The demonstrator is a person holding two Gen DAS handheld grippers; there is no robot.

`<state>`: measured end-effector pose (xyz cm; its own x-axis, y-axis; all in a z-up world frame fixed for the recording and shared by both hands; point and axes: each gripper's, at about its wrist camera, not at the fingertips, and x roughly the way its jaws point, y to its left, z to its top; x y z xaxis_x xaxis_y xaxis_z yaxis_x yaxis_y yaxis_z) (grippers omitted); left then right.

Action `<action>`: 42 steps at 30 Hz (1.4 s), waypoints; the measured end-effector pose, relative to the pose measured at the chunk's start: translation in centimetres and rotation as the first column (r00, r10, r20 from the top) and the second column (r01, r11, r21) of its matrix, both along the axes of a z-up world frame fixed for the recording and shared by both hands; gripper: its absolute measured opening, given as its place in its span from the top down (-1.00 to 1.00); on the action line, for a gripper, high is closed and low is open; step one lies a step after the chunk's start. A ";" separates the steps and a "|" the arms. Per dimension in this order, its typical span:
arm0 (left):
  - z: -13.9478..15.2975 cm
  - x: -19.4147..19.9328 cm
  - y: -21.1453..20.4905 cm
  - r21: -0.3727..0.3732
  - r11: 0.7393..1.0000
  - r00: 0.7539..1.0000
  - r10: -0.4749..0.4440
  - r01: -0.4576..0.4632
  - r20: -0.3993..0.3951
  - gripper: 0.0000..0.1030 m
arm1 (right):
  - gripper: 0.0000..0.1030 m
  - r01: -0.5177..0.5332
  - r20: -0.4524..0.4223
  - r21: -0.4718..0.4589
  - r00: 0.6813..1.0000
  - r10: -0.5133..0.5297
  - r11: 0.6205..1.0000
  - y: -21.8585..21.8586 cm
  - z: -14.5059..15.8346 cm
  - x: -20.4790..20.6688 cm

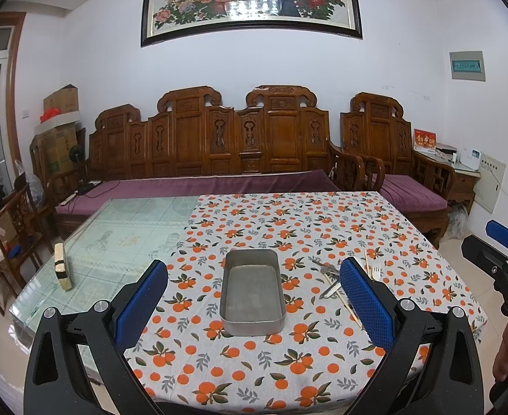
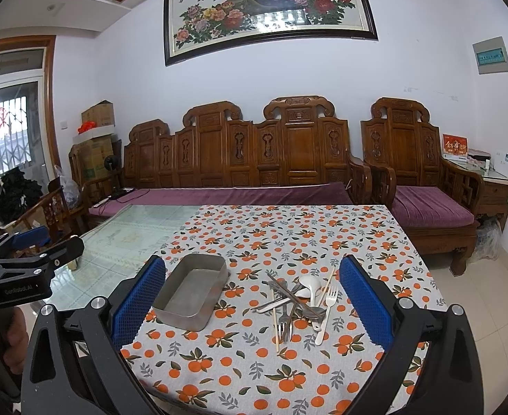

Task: Organize utensils

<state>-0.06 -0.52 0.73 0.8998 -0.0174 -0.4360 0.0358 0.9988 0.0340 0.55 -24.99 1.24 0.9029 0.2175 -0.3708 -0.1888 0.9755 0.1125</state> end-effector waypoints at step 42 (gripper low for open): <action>-7.5 6.9 -2.7 -0.017 0.997 0.980 -0.083 0.081 -0.181 -0.87 | -0.19 -0.118 -0.154 -0.066 0.982 0.107 0.991 -2.1 -5.4 6.9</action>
<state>6.86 -3.26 -6.81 0.8013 -0.0924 -0.5912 0.1221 0.9925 0.0104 7.42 -27.07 -4.12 0.8070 0.2814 -0.5193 -0.2845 0.9557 0.0756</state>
